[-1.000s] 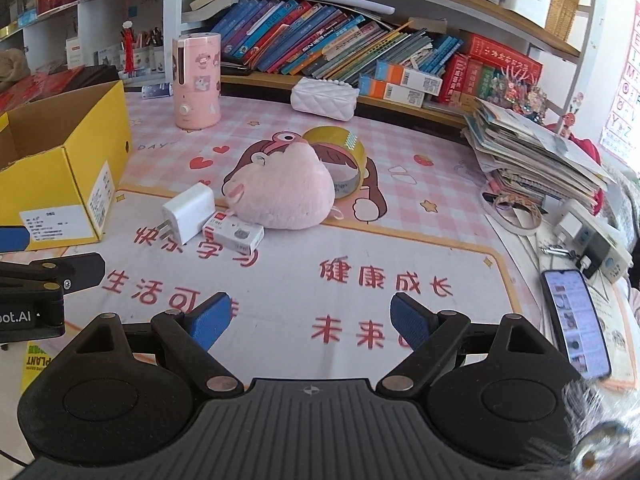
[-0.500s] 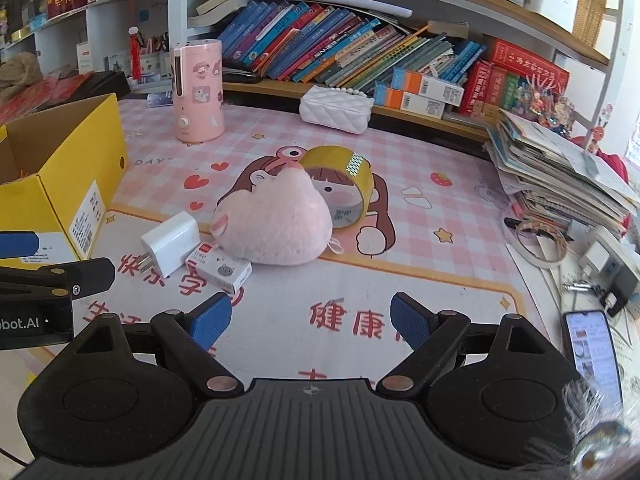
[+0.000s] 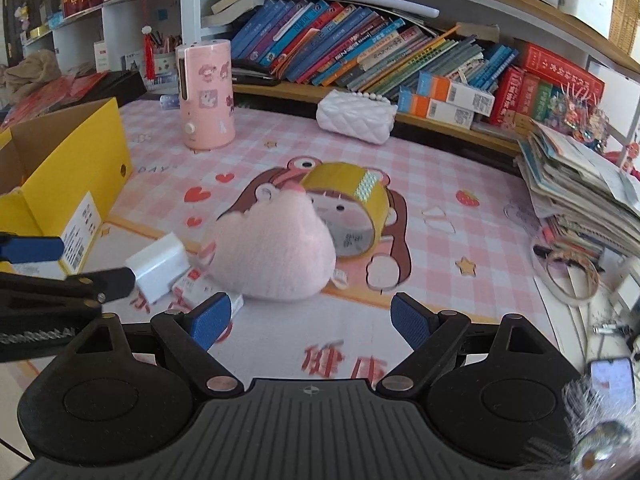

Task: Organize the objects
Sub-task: 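Grasp the white charger with the left gripper while the right grasps the pink plush pig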

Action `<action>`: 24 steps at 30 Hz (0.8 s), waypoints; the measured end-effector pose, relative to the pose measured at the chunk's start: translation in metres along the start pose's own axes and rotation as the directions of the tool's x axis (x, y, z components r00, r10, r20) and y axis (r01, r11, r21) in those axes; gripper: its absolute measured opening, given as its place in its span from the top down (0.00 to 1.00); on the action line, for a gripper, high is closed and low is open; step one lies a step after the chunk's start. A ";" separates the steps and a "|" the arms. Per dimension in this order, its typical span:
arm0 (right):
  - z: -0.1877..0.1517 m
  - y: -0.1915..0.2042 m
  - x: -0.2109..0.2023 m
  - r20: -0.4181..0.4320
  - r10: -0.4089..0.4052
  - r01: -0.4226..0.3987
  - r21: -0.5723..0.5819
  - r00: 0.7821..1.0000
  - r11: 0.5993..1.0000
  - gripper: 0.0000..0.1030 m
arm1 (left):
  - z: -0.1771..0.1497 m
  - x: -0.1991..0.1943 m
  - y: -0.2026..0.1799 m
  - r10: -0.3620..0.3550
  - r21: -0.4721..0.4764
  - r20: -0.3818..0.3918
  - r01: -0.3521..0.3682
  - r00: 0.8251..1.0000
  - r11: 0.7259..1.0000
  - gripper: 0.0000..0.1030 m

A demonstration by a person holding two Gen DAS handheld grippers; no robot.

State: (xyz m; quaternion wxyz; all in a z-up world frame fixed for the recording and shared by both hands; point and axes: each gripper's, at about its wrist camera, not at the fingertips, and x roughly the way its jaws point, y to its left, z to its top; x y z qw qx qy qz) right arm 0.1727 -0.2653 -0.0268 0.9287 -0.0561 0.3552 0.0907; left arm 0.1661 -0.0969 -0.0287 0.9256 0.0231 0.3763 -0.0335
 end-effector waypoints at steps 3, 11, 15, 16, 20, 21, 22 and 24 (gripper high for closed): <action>0.007 -0.006 0.009 0.000 0.008 -0.008 0.014 1.000 1.000 0.14 | 0.005 0.018 -0.001 0.005 0.008 -0.029 -0.004 1.000 1.000 0.38; 0.021 -0.024 0.029 -0.006 0.067 -0.066 0.090 0.998 0.994 0.13 | 0.010 0.053 -0.005 -0.007 0.023 -0.101 0.009 0.995 1.000 0.56; 0.026 -0.029 0.038 -0.006 0.096 -0.094 0.122 0.995 0.988 0.11 | 0.010 0.056 -0.004 -0.033 0.005 -0.102 0.034 0.994 0.999 0.63; 0.027 -0.029 0.040 -0.006 0.104 -0.102 0.126 0.995 0.987 0.11 | 0.011 0.056 -0.004 -0.041 0.000 -0.103 0.041 0.994 0.999 0.65; 0.032 -0.027 0.048 -0.004 0.141 -0.139 0.126 0.990 0.982 0.10 | 0.012 0.056 -0.001 -0.073 -0.028 -0.117 0.070 0.990 0.997 0.76; 0.033 -0.025 0.051 -0.005 0.150 -0.148 0.125 0.989 0.981 0.10 | 0.012 0.055 0.001 -0.079 -0.040 -0.124 0.075 0.989 0.996 0.76; 0.034 -0.024 0.053 -0.007 0.158 -0.156 0.125 0.987 0.980 0.10 | 0.011 0.053 0.003 -0.086 -0.052 -0.131 0.080 0.988 0.995 0.76; 0.035 -0.022 0.059 -0.017 0.169 -0.166 0.126 0.985 0.978 0.09 | 0.010 0.048 0.005 -0.089 -0.066 -0.134 0.080 0.987 0.995 0.76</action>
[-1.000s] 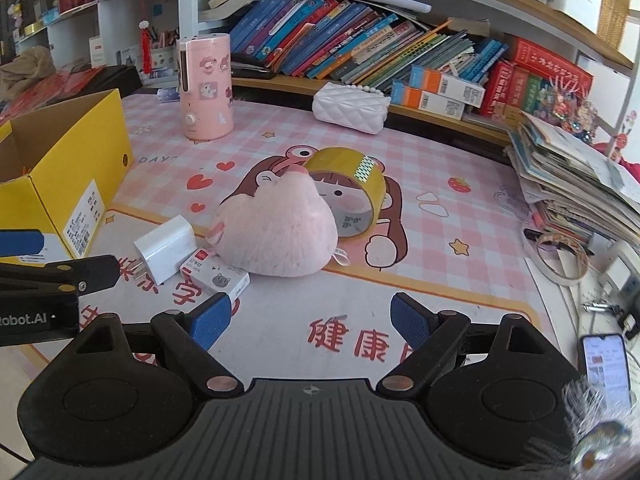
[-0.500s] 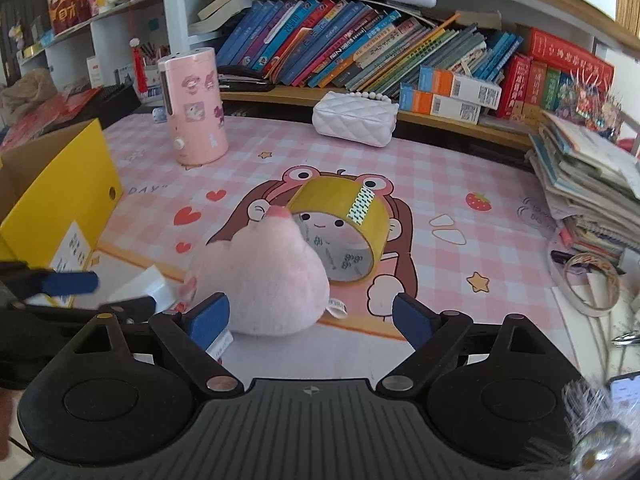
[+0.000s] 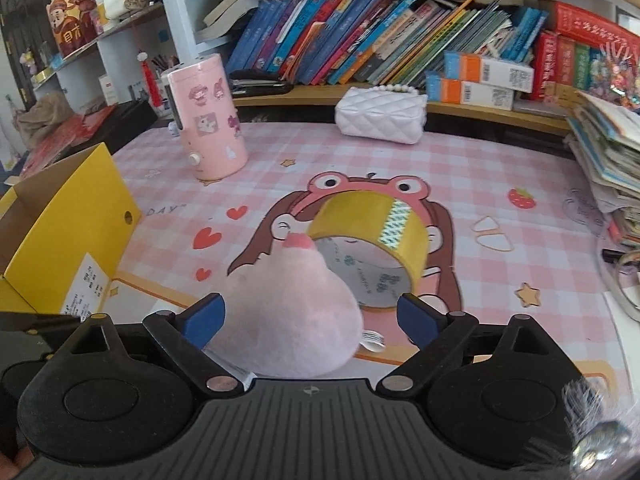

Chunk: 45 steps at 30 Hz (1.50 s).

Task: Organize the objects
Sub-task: 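Grasp the white charger with the left gripper while the right grasps the pink plush pig, then lift the charger with the left gripper while the right carries the plush pig toward the box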

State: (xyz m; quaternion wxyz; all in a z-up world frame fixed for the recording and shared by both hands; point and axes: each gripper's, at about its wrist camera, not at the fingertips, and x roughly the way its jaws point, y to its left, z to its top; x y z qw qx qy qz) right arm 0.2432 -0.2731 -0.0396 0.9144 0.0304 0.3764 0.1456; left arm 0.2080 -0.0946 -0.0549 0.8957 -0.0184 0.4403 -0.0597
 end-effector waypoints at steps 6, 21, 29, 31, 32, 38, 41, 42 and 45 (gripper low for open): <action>0.001 0.002 0.022 -0.043 0.021 -0.020 0.017 0.999 1.000 0.09 | -0.006 -0.021 0.008 -0.009 -0.057 0.012 0.010 1.000 0.998 0.76; -0.006 0.009 0.000 0.049 0.032 -0.034 0.049 0.998 0.998 0.46 | -0.019 -0.066 0.019 -0.014 -0.070 0.079 0.019 0.997 0.997 0.76; -0.008 0.023 -0.050 0.137 -0.035 0.032 0.024 0.990 0.999 0.45 | -0.027 -0.084 0.023 -0.038 -0.070 0.127 0.047 0.991 0.996 0.76; -0.012 0.025 -0.059 0.137 -0.050 0.046 0.029 0.989 0.999 0.45 | -0.031 -0.090 0.027 -0.044 -0.073 0.141 0.055 0.989 0.996 0.76; -0.015 0.026 -0.064 0.137 -0.057 0.053 0.033 0.989 0.998 0.45 | -0.032 -0.093 0.030 -0.046 -0.076 0.147 0.058 0.988 0.995 0.76; -0.032 0.044 -0.085 0.139 -0.086 0.084 0.024 0.987 0.996 0.45 | -0.047 -0.112 0.048 -0.057 -0.100 0.168 0.074 0.984 0.992 0.76; -0.041 0.059 -0.095 0.141 -0.081 0.080 0.012 0.987 0.997 0.45 | -0.056 -0.121 0.057 -0.062 -0.105 0.171 0.081 0.983 0.991 0.76; -0.045 0.065 -0.098 0.139 -0.077 0.077 0.005 0.987 0.997 0.45 | -0.059 -0.124 0.060 -0.063 -0.105 0.173 0.082 0.983 0.991 0.76; -0.055 0.083 -0.104 0.123 -0.066 0.068 -0.011 0.990 0.998 0.45 | -0.069 -0.135 0.069 -0.065 -0.107 0.178 0.085 0.982 0.991 0.76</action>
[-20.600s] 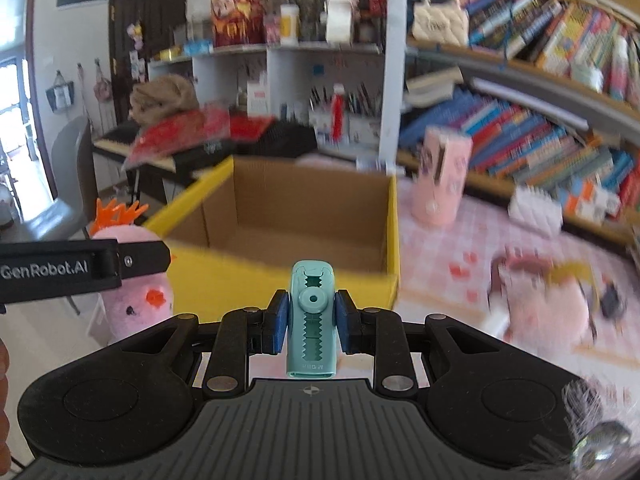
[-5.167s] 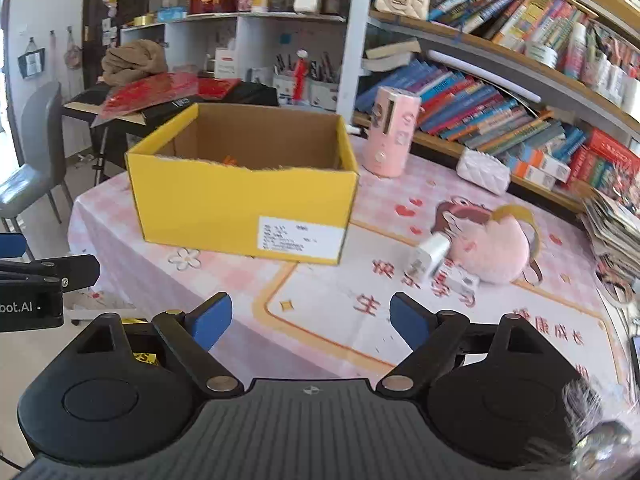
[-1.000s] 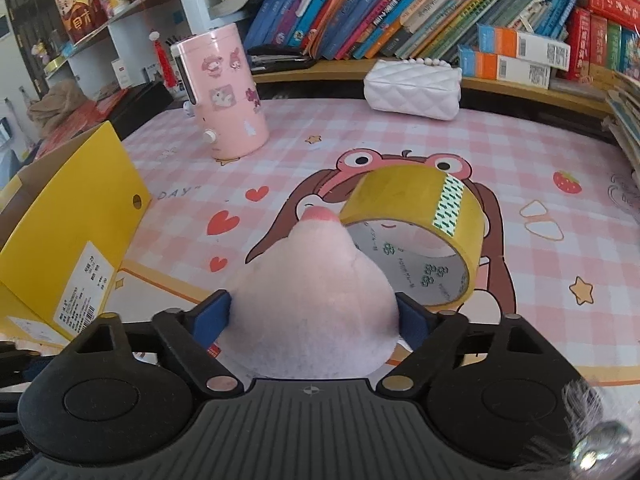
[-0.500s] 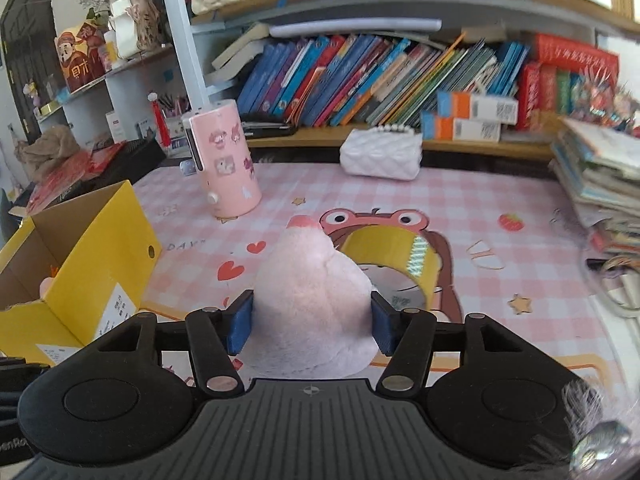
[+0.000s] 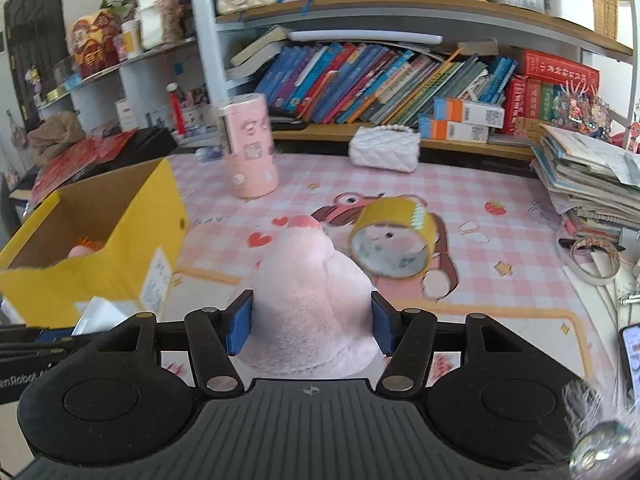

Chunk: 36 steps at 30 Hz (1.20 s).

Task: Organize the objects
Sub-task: 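Lift the charger with the left gripper while the right carries the plush pig toward the box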

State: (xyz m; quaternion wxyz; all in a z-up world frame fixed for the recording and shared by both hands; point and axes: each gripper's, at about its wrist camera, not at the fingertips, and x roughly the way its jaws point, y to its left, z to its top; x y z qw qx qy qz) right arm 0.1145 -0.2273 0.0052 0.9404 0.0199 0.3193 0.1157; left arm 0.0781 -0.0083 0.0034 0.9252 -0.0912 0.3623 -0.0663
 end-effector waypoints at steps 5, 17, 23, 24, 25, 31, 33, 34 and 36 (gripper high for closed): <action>-0.016 0.031 -0.013 -0.032 0.025 -0.026 -0.030 0.999 0.999 0.45 | -0.012 -0.022 0.019 0.008 -0.014 0.002 -0.008 1.000 1.000 0.76; -0.042 0.091 -0.030 -0.094 0.089 -0.096 -0.073 0.992 0.993 0.45 | -0.034 -0.065 0.064 0.035 -0.059 0.019 -0.034 0.999 0.998 0.76; -0.051 0.120 -0.036 -0.107 0.119 -0.129 -0.097 0.987 0.987 0.45 | -0.042 -0.081 0.083 0.052 -0.078 0.028 -0.049 0.998 0.996 0.76; -0.053 0.124 -0.036 -0.109 0.123 -0.134 -0.101 0.986 0.986 0.45 | -0.043 -0.083 0.085 0.054 -0.080 0.029 -0.052 0.998 0.995 0.76; -0.054 0.128 -0.037 -0.110 0.127 -0.139 -0.104 0.986 0.985 0.45 | -0.044 -0.085 0.088 0.057 -0.082 0.030 -0.054 0.998 0.995 0.76; -0.060 0.148 -0.041 -0.113 0.148 -0.162 -0.122 0.982 0.979 0.45 | -0.049 -0.097 0.101 0.065 -0.081 0.040 -0.061 0.997 0.995 0.76; -0.062 0.154 -0.041 -0.114 0.153 -0.167 -0.124 0.982 0.978 0.45 | -0.051 -0.101 0.106 0.069 -0.083 0.043 -0.065 0.997 0.994 0.76; -0.062 0.157 -0.041 -0.115 0.156 -0.170 -0.125 0.981 0.977 0.45 | -0.052 -0.103 0.108 0.072 -0.085 0.044 -0.068 0.996 0.994 0.76; -0.064 0.163 -0.041 -0.119 0.162 -0.177 -0.130 0.980 0.976 0.45 | -0.054 -0.107 0.113 0.079 -0.091 0.048 -0.074 0.996 0.993 0.76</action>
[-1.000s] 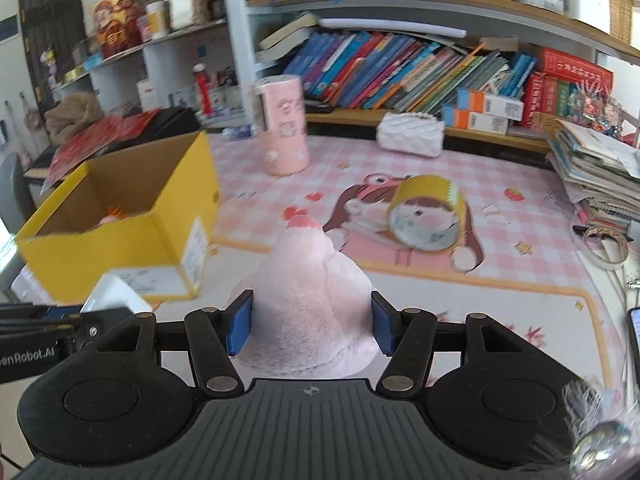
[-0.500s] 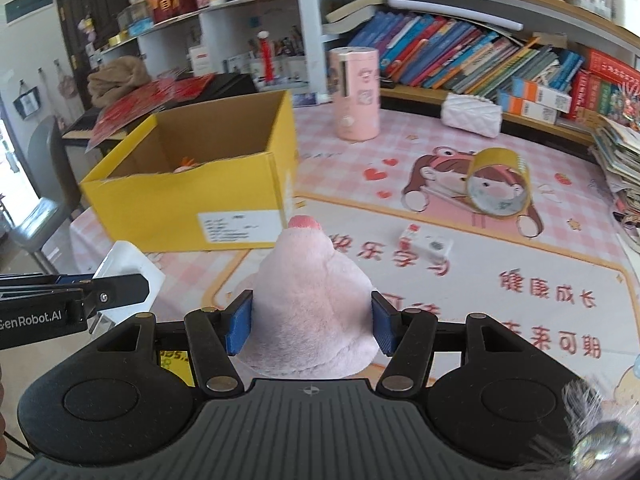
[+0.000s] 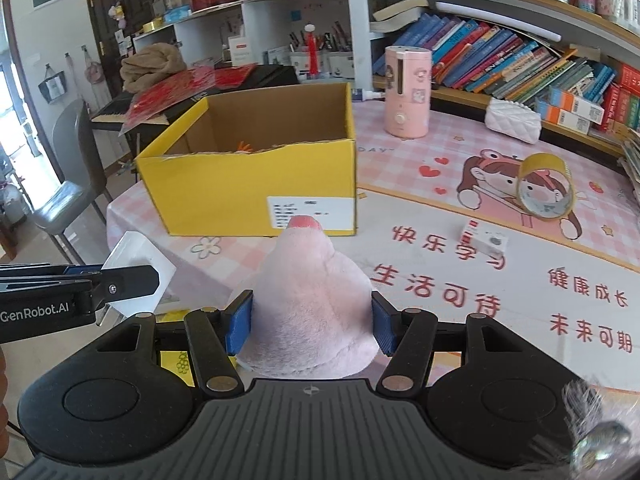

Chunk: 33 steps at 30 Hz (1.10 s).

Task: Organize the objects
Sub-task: 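Lift the charger with the left gripper while the right carries the plush pig toward the box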

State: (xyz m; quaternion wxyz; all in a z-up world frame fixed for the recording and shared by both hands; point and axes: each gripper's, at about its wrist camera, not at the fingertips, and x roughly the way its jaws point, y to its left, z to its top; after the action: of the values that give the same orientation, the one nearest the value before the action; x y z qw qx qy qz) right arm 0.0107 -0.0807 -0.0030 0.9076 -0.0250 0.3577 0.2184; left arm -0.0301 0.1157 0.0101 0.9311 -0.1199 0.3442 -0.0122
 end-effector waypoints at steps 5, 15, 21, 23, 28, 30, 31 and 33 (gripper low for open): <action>-0.001 0.015 0.002 0.000 0.016 -0.016 -0.016 1.000 1.000 0.45 | -0.002 -0.008 0.010 0.008 0.001 0.012 -0.008 1.000 1.000 0.76; -0.002 0.034 0.005 -0.005 0.025 -0.025 -0.027 1.000 0.999 0.45 | -0.002 -0.015 0.023 0.009 0.002 0.030 -0.009 1.000 1.000 0.76; 0.000 0.041 0.007 -0.001 0.016 -0.016 -0.028 1.000 0.999 0.45 | 0.000 -0.016 0.029 -0.001 0.007 0.036 0.001 0.999 1.000 0.76; 0.001 0.043 0.008 -0.001 0.015 -0.015 -0.030 1.000 0.999 0.45 | 0.001 -0.016 0.032 -0.003 0.006 0.038 0.003 0.999 1.000 0.76; 0.006 0.047 0.010 0.001 0.005 -0.004 -0.037 1.000 0.999 0.45 | 0.006 -0.015 0.035 -0.007 0.005 0.048 0.007 0.999 1.000 0.76; 0.009 0.047 0.010 0.008 -0.003 0.003 -0.041 1.000 0.999 0.45 | 0.010 -0.014 0.034 -0.010 0.006 0.055 0.009 0.998 1.000 0.76; 0.012 0.046 0.010 0.015 -0.006 0.007 -0.043 1.000 0.999 0.45 | 0.013 -0.014 0.033 -0.013 0.009 0.059 0.012 0.998 1.000 0.76; 0.019 0.044 0.008 0.033 -0.013 0.014 -0.044 0.999 0.999 0.45 | 0.019 -0.013 0.031 -0.019 0.018 0.074 0.018 0.997 1.000 0.76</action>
State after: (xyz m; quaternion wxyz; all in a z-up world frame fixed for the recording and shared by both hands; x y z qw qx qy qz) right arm 0.0099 -0.0342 0.0101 0.9140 -0.0437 0.3378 0.2205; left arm -0.0293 0.1515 0.0255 0.9441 -0.1152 0.3083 -0.0195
